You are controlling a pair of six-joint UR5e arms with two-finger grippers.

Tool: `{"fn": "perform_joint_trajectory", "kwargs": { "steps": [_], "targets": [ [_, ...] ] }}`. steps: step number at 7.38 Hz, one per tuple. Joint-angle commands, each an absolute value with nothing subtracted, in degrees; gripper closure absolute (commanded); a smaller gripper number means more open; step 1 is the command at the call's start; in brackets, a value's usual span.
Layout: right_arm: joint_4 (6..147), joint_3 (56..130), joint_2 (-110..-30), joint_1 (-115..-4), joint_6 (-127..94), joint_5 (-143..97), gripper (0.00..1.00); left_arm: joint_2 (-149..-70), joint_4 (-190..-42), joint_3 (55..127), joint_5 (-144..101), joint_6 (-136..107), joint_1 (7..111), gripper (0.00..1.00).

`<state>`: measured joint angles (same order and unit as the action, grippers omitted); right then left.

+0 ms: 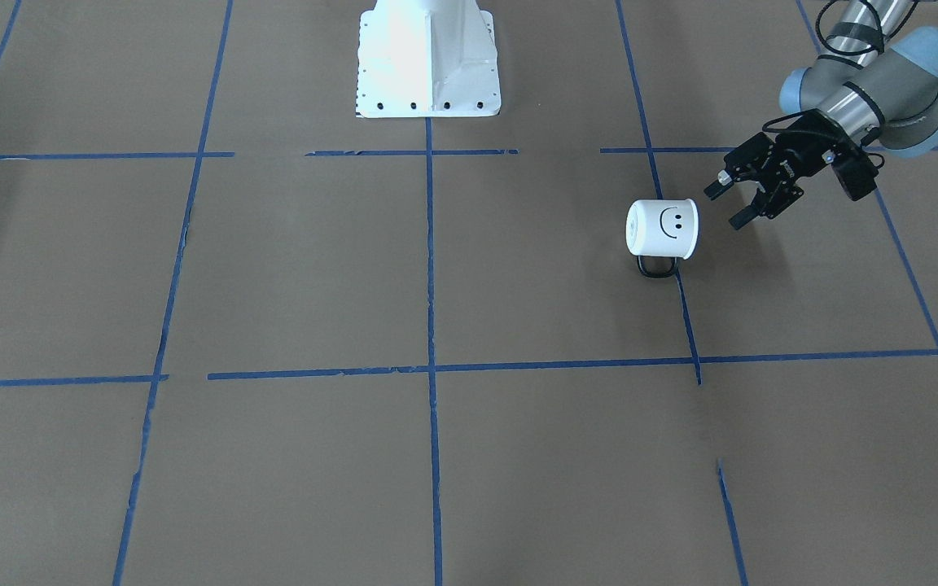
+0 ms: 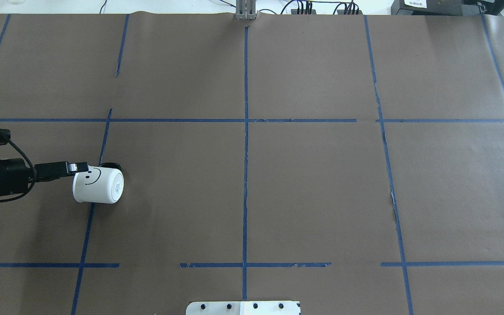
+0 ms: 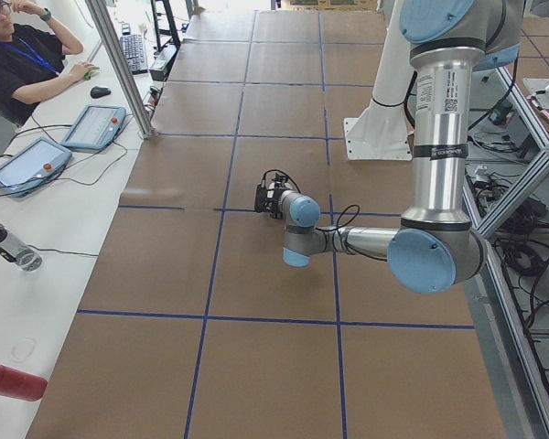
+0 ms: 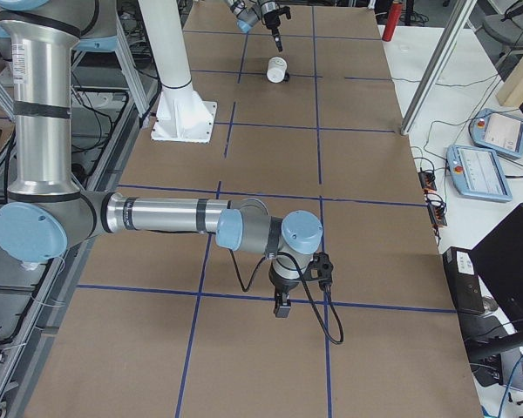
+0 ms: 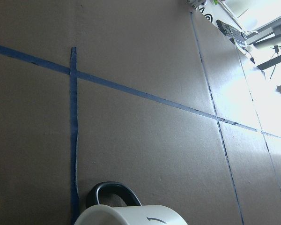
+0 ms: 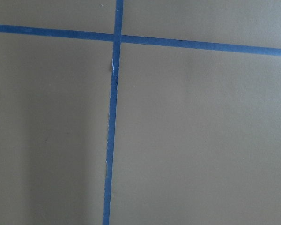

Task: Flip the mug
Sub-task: 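Reach the left gripper to the white smiley mug lying on its side, then close the left gripper on the mug's bottom end and lift it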

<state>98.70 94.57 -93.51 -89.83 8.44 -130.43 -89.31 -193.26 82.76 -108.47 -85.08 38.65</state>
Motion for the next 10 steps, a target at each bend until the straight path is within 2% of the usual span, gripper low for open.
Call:
{"fn": "perform_joint_trajectory", "kwargs": {
  "steps": [1,2,3,4,5,10],
  "targets": [
    [98.7,94.57,-93.52,-89.82,8.44,-130.43,0.0,-90.0,-194.33,81.47,-108.37,-85.43,35.96,0.0],
    [98.7,94.57,-93.52,-89.82,8.44,-130.43,0.0,-90.87,-194.33,81.47,-108.54,-85.52,35.69,0.07],
    [98.7,94.57,-93.52,-89.82,8.44,-130.34,0.0,-91.23,-194.33,81.56,-108.89,-85.6,35.6,0.34],
    [98.7,94.57,-93.52,-89.82,8.44,-130.43,0.0,-91.4,-194.33,82.08,-110.9,-85.52,35.6,0.77],
    [98.7,94.57,-93.52,-89.82,8.44,-130.43,0.0,-91.67,-194.33,82.18,-116.23,-85.52,35.6,1.0],
    [98.7,94.57,-93.52,-89.82,8.44,-130.43,0.0,-97.46,-193.28,85.6,-120.75,-94.3,35.77,1.0]
  ]
}}
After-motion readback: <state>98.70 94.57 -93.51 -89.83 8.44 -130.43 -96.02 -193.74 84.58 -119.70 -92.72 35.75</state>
